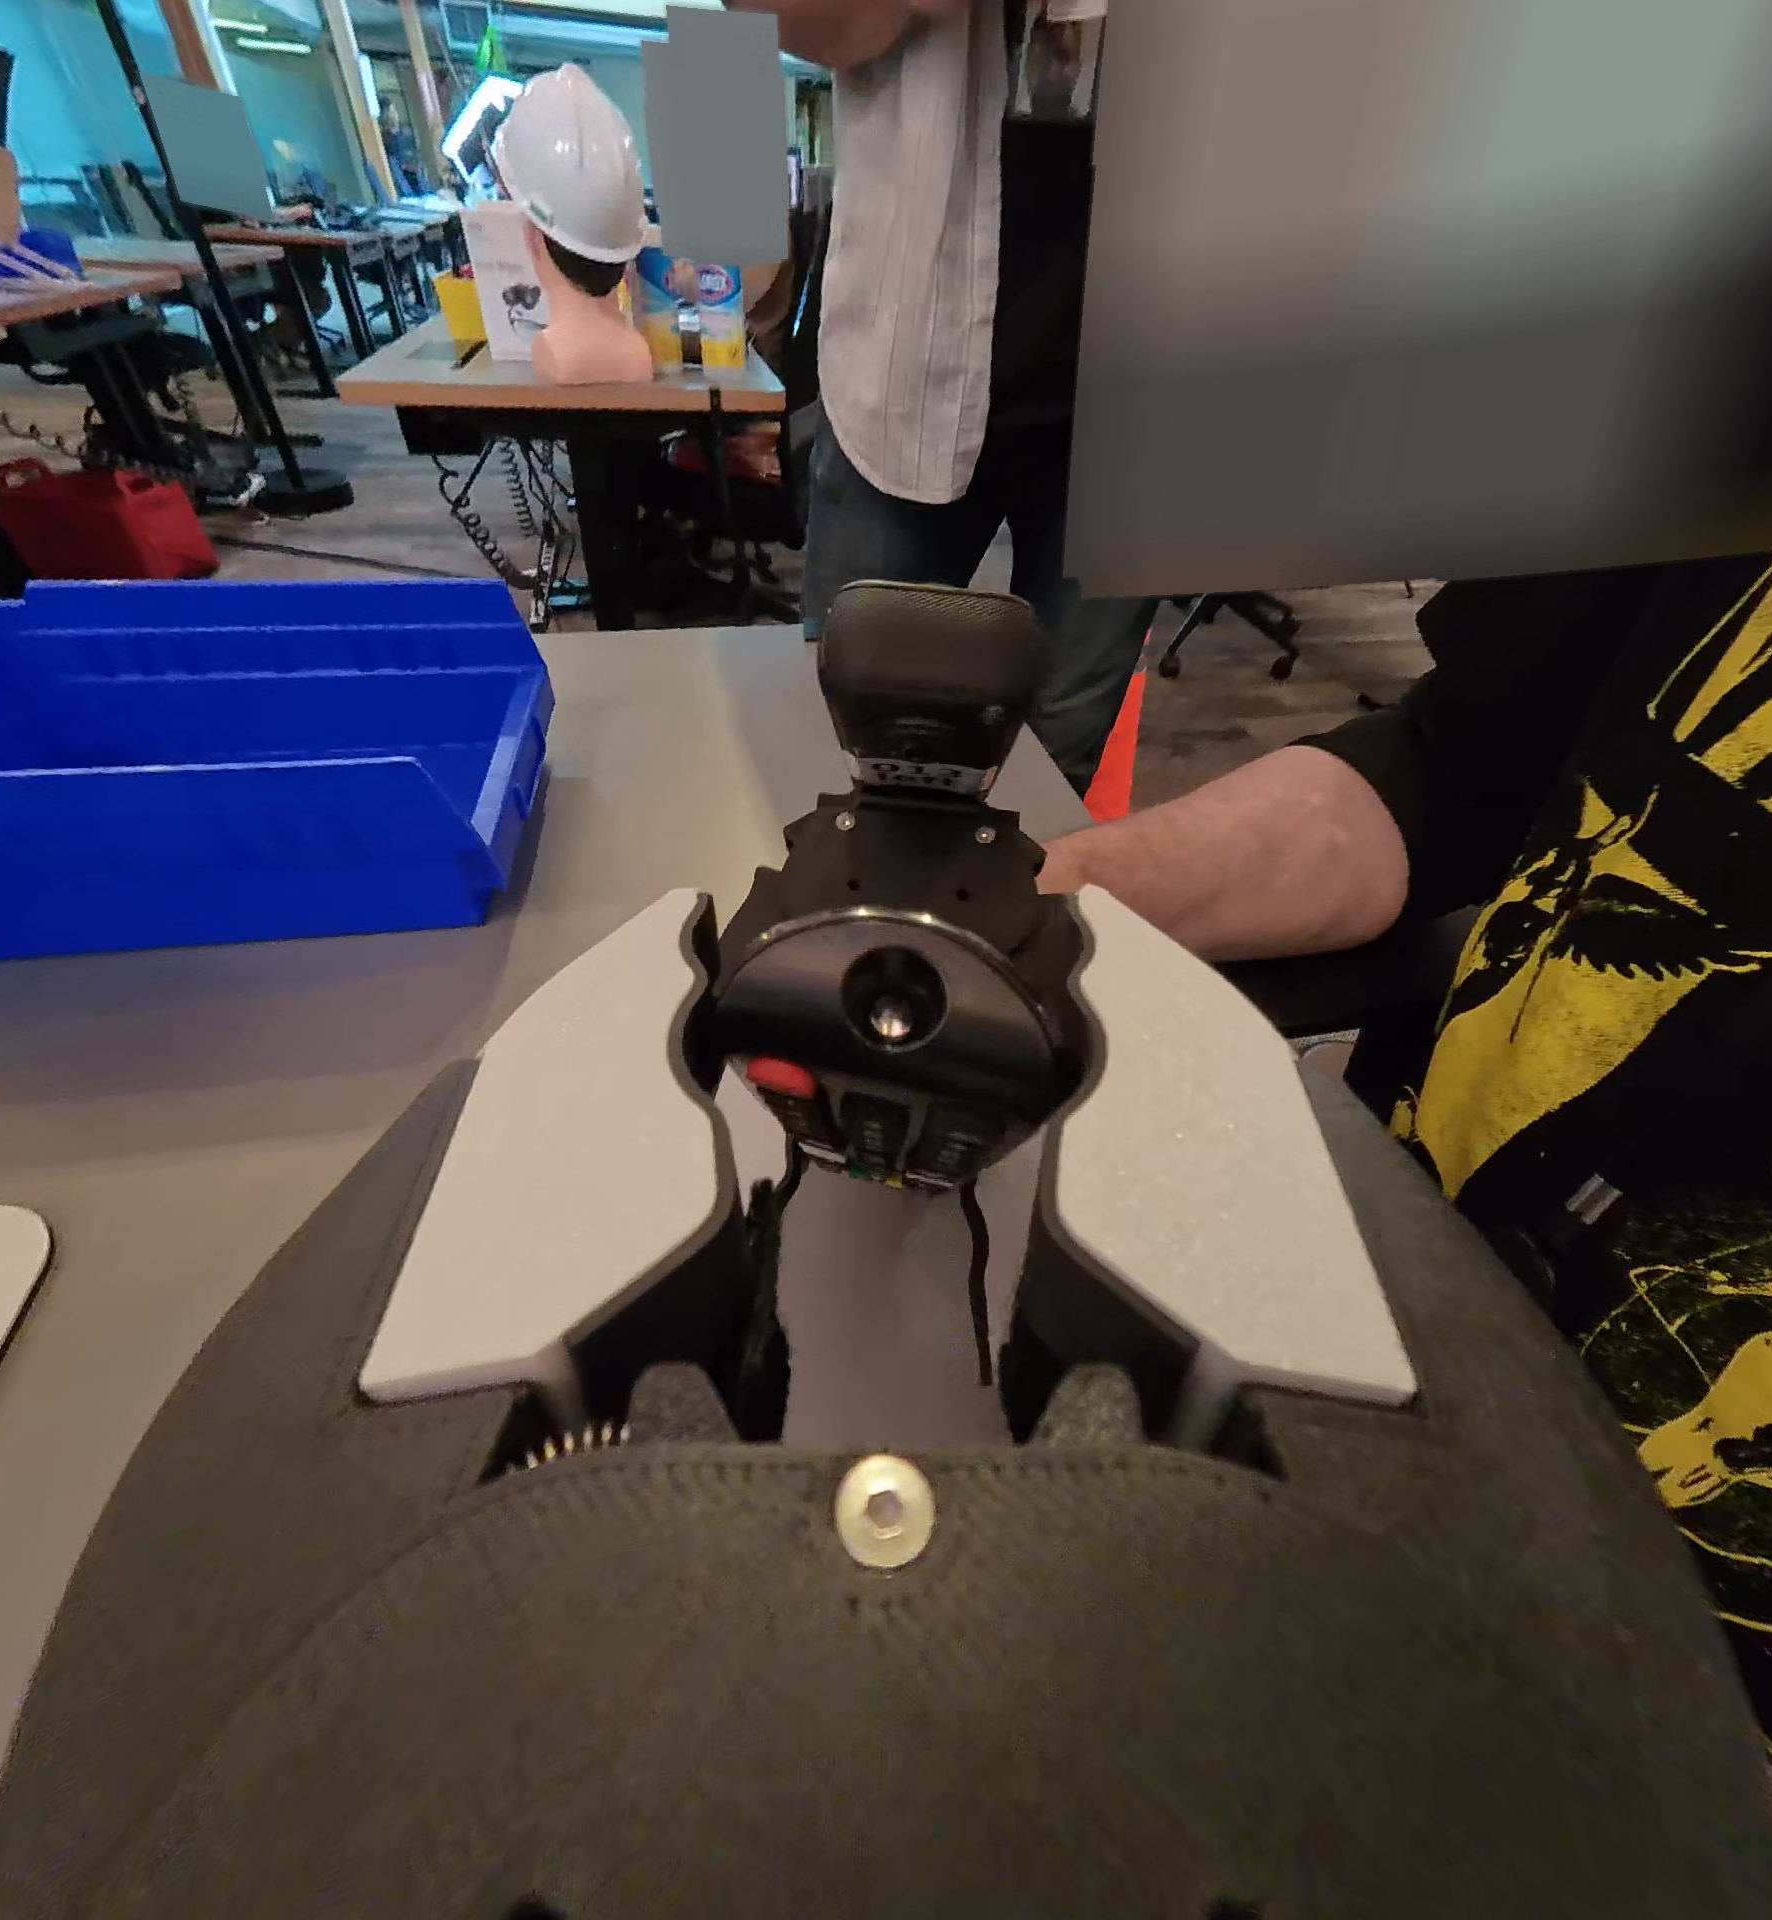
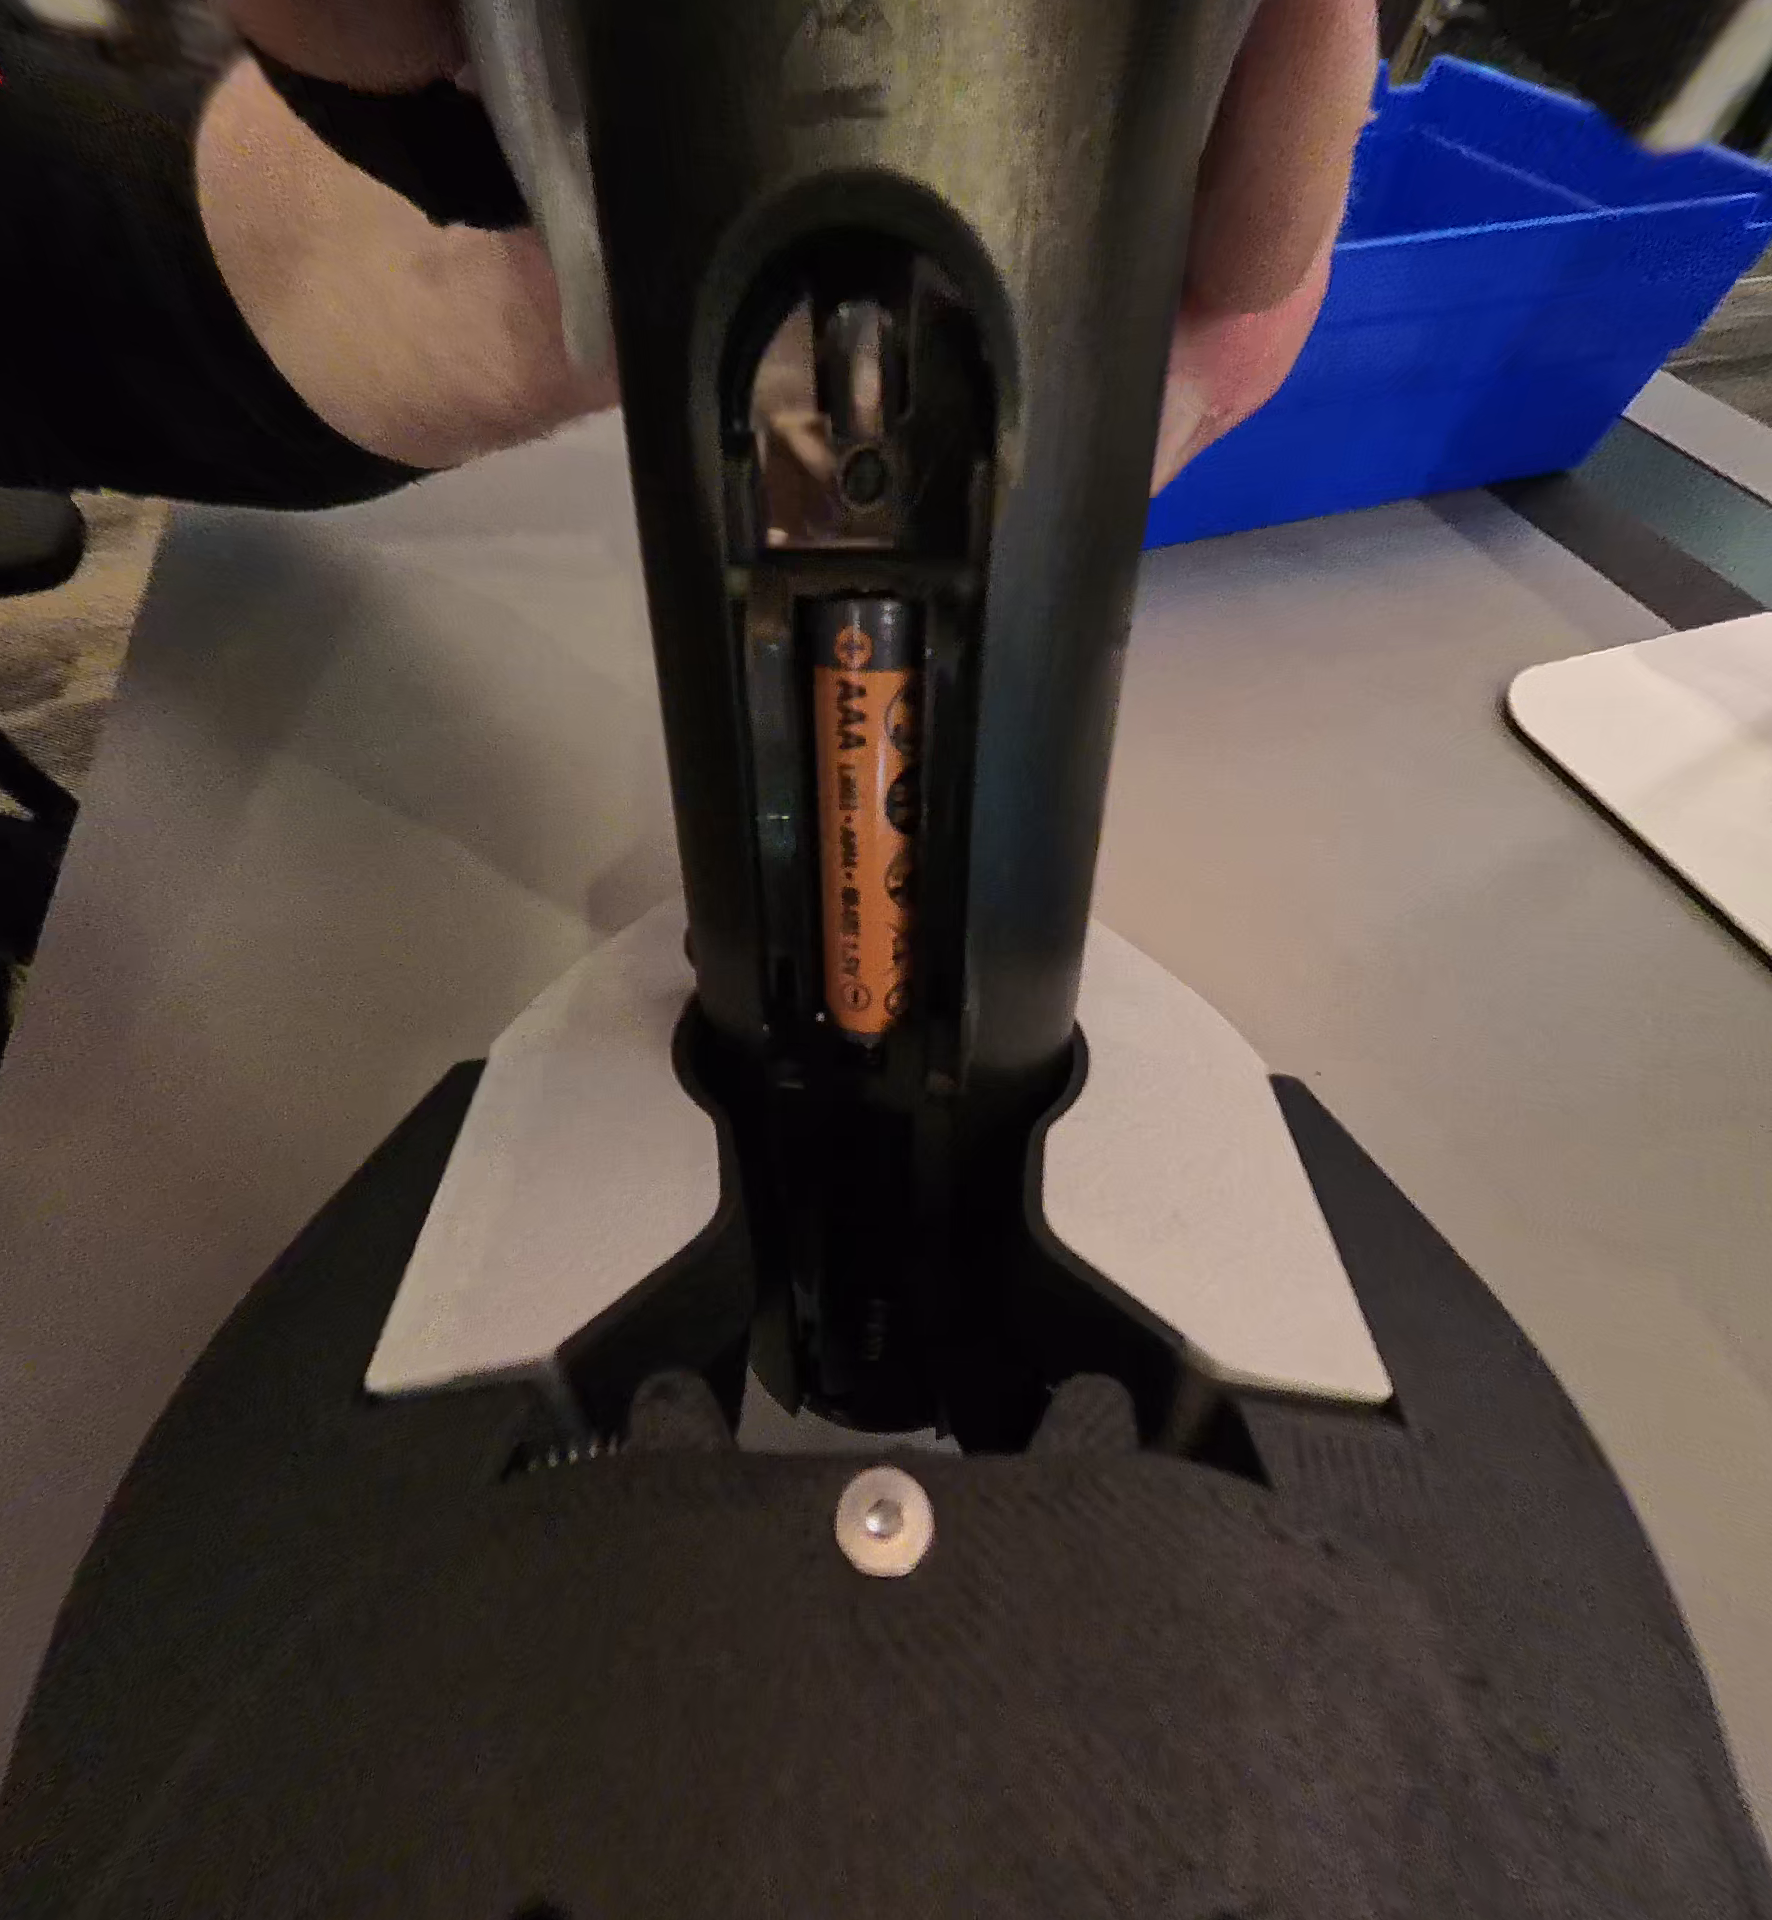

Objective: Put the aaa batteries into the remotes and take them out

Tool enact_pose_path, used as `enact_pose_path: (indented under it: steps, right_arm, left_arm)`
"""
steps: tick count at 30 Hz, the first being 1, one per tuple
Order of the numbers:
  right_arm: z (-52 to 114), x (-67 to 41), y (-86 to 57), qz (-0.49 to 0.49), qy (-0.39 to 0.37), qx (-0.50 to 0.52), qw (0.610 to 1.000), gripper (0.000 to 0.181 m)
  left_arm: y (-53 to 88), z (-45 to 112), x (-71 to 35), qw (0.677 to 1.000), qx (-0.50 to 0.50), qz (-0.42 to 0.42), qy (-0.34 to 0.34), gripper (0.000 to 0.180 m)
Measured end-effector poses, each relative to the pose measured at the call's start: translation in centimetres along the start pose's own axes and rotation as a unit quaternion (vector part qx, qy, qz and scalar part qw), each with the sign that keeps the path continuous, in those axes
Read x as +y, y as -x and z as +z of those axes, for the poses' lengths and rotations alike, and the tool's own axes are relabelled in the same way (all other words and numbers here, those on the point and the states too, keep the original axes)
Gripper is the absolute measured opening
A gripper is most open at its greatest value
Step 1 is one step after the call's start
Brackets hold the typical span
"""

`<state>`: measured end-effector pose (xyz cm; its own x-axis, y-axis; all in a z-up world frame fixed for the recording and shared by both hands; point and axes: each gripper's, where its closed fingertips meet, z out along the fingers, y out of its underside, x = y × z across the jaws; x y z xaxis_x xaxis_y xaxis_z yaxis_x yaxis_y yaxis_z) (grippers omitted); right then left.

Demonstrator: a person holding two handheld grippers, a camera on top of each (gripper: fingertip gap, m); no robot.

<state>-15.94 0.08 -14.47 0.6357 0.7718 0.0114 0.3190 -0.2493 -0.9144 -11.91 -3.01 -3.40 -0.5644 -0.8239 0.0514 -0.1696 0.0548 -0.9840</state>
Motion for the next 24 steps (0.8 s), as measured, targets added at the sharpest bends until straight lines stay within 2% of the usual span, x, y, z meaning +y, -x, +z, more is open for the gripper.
enact_pose_path:
  steps: [5,8,11,19,24]
  right_arm:
    - [-0.6,-0.8,0.3,0.027,-0.042,-0.030,0.998,0.058]
    - [-0.8,-1.5,0.8,0.036,-0.064,-0.052,0.996,0.058]
    - [-0.5,-1.4,1.5,0.034,-0.060,-0.070,0.995,0.058]
    - [-0.3,-1.8,1.6,0.053,-0.076,-0.077,0.993,0.058]
    - [-0.1,-2.0,1.7,0.051,-0.079,-0.067,0.993,0.059]
  left_arm:
    - [-0.1,0.3,0.0,1.000,0.009,0.005,-0.022,0.077]
    - [0.1,1.1,0.2,1.000,-0.002,0.009,-0.030,0.075]
    - [-0.3,2.0,0.4,0.999,0.005,0.019,-0.040,0.064]
    - [-0.2,2.1,-0.5,0.993,0.013,-0.016,-0.114,0.062]
    - [-0.1,1.8,-0.7,0.990,0.030,-0.038,-0.130,0.062]
